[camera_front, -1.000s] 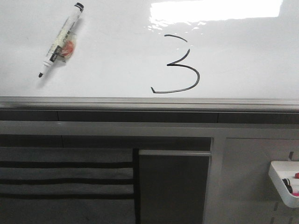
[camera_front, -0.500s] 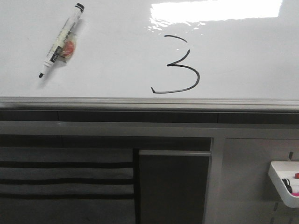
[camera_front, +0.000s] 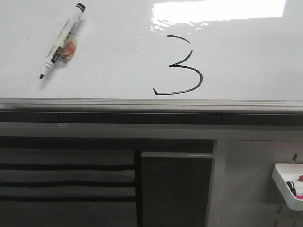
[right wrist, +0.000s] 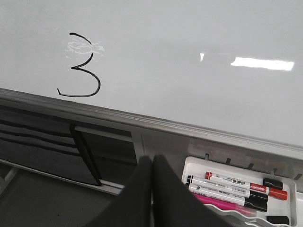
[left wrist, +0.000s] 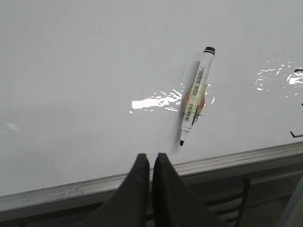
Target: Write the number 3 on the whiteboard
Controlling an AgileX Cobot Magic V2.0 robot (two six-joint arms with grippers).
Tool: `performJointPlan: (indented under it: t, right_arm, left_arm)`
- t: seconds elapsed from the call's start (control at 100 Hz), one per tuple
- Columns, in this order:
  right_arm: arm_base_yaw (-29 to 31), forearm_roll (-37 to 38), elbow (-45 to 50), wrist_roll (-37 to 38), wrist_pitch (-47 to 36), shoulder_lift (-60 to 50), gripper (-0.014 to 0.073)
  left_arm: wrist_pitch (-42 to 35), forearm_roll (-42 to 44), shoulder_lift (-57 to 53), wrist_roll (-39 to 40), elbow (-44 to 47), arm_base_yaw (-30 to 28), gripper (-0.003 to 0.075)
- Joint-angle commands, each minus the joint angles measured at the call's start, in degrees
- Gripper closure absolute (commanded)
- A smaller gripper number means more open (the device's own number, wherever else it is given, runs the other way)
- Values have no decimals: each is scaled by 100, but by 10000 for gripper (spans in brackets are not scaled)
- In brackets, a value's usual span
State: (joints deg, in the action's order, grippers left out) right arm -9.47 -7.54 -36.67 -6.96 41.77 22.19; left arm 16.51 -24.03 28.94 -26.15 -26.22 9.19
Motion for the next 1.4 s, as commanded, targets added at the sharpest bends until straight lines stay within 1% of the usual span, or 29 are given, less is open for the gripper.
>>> performJointPlan:
  t: [0.0,0.23,0.56,0.65,0.79,0.82,0.85,0.89,0.95,1.0,1.05,1.15,1.2,1.39]
  right_arm:
    - [27,-20,-120,0,-381,36,668]
    - [27,-20,-120,0,-381,36,668]
    - [27,-20,-120,0,-377,36,668]
    - [27,-20,-120,0,-377,36,668]
    - [27,-20,-120,0,-377,36,668]
    - [27,-20,-120,0,-377,36,668]
    - [27,-20,-120,0,-377,36,668]
    - [27,-20,-120,0,-377,36,668]
    - [27,-20,-120,0,-377,36,668]
    - [27,-20,-120,0,-377,36,668]
    - [27,-20,-120,0,-377,36,668]
    - [27,-20,-120,0,-377,36,668]
    - [27,-20,-120,0,-366,36,668]
    - [27,-20,-120,0,-367,46,668]
  left_arm:
    - [-449,-112,19,78,-121,-18,738]
    - [-449,-112,-58,78,-72,-18,738]
    - [-508,-89,-1727,70,332,-148,738]
    - [-755,-89,-1937,70,640,-148,738]
    - [-1375,-7,-2309,109,1421,-219,738]
    - [-1470,138,-2423,239,1561,-233,738]
    - [-1518,496,-2575,521,1711,-255,738]
    - [-1562,927,-2702,1151,1840,-255,738]
    - [-1603,1894,-2855,2187,2033,-255,738]
    - [-1651,2403,-2901,2735,2166,-279,738]
    - [-1910,2498,-2912,2818,2325,-305,738]
    - [-2686,2469,-2992,2818,2690,-392,738]
    - [-2537,2469,-3090,2806,2663,-416,738]
    - [-2548,2469,-3105,2806,2676,-508,738]
